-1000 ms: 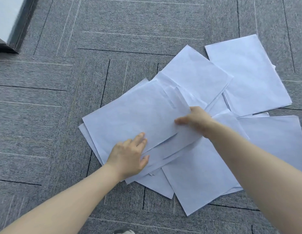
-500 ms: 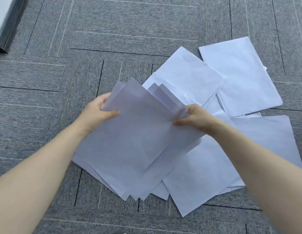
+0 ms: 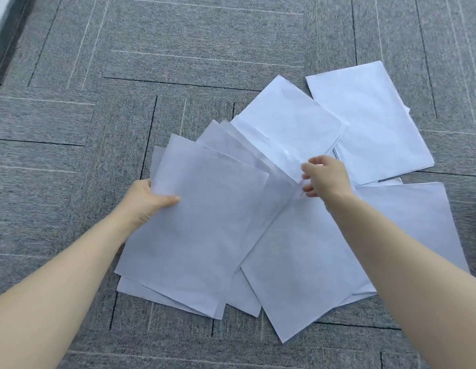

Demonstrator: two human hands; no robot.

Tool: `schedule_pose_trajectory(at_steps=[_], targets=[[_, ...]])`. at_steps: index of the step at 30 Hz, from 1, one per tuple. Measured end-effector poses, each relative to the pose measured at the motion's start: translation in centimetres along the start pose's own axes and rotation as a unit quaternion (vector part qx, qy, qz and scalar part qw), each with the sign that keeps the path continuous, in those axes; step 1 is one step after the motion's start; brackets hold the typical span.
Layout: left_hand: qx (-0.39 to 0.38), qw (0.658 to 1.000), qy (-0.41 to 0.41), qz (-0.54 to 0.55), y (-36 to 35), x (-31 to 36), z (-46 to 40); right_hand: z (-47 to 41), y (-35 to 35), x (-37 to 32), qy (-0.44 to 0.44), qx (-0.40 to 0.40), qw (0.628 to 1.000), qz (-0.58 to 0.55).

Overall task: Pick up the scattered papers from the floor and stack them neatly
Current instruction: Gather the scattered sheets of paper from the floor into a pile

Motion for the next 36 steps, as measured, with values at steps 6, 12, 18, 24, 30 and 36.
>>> schedule_pose_trajectory(at_steps=[6, 12, 18, 24, 30, 36], targets=[[0.058, 0.997, -0.039, -0.012, 0.3, 0.3, 0.6, -0.4, 1.8, 1.7, -0.075, 0.083, 0.992, -0.057], [0.105, 0.993, -0.045, -0.041, 0.5, -0.2, 0.1, -0.9, 0.5, 0.3, -0.094, 0.092, 0.988, -0.083], [0.119, 0.988, -0.042, -0.087, 0.8, -0.5, -0.1, -1.0, -1.6, 0.0, -0.062, 0.055, 0.995, -0.047], [0.094, 0.995, -0.034, 0.020, 0.8, -0.7, 0.0, 0.4, -3.3, -0.5, 0.046, 0.015, 0.994, -0.098], [0.101, 0.983, -0.029, 0.150, 2.3, -0.2, -0.4, 1.7, -3.2, -3.5, 0.105, -0.079, 0.966, -0.221], [0.035, 0.971, -0.039, 0.232, 1.4, 1.7, -0.3, 2.9, -4.8, -4.5, 0.108, -0.185, 0.955, -0.206]])
Point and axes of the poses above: each hand's wrist, its own z-axis away from the middle knuckle, its own y-axis out of the back of the hand, x = y × z, the point moved 5 cm from there along -z, towards the middle knuckle, and after that the axes turned 7 degrees about y, right-handed, at the moved point
